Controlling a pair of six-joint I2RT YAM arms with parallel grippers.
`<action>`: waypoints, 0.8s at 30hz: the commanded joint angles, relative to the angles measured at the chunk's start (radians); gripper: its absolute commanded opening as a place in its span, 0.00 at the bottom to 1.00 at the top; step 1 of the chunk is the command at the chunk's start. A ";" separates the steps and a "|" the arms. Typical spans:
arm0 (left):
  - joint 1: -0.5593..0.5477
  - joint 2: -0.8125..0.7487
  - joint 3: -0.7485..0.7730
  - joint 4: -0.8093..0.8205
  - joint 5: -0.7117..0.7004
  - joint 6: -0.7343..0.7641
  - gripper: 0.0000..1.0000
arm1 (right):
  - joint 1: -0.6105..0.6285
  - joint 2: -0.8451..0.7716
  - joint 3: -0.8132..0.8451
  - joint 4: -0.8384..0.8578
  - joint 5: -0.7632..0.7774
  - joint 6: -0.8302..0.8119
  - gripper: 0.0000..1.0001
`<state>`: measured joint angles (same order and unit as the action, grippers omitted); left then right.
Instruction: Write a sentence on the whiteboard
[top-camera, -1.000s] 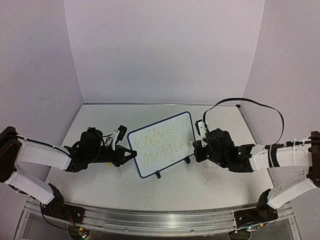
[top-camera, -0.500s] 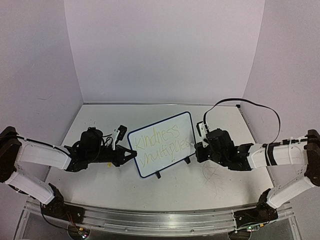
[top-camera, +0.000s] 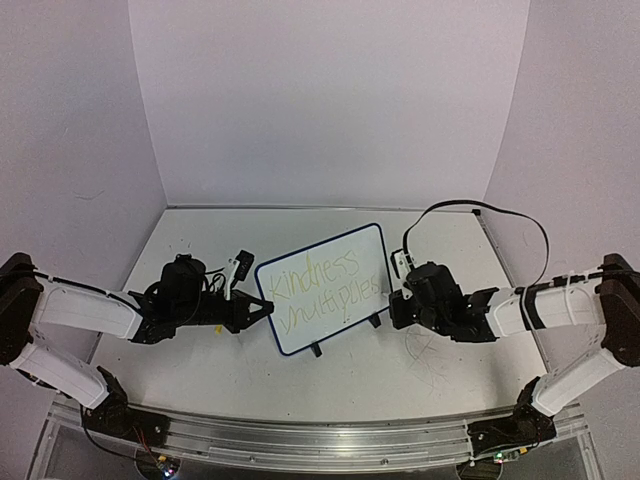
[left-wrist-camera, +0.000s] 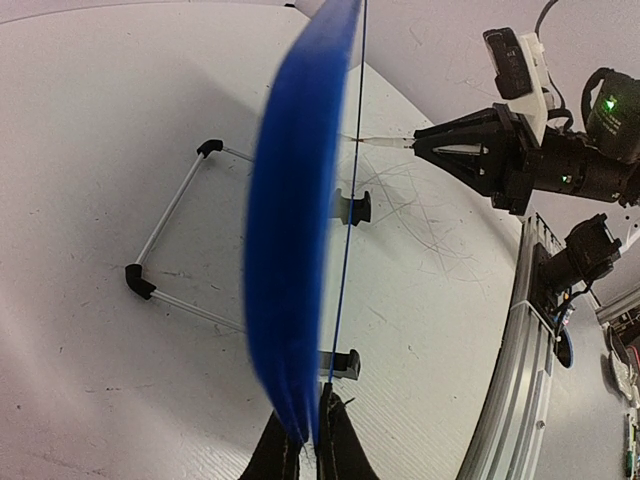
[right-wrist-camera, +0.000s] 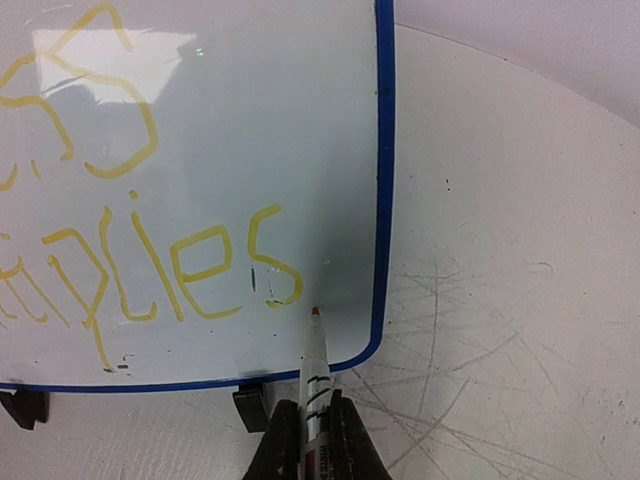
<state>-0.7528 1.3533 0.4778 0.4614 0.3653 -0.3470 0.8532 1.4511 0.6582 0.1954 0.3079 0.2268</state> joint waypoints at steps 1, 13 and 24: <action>0.004 0.003 0.013 -0.077 -0.046 0.043 0.00 | -0.005 0.018 0.021 0.042 0.045 0.009 0.00; 0.004 0.004 0.015 -0.076 -0.041 0.045 0.00 | -0.004 0.035 0.027 0.088 0.058 0.002 0.00; 0.006 -0.048 0.032 -0.089 -0.103 -0.005 0.24 | -0.004 -0.383 0.043 -0.231 -0.024 0.032 0.00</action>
<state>-0.7526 1.3482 0.4782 0.4333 0.3297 -0.3477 0.8532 1.2394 0.6582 0.0748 0.2859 0.2630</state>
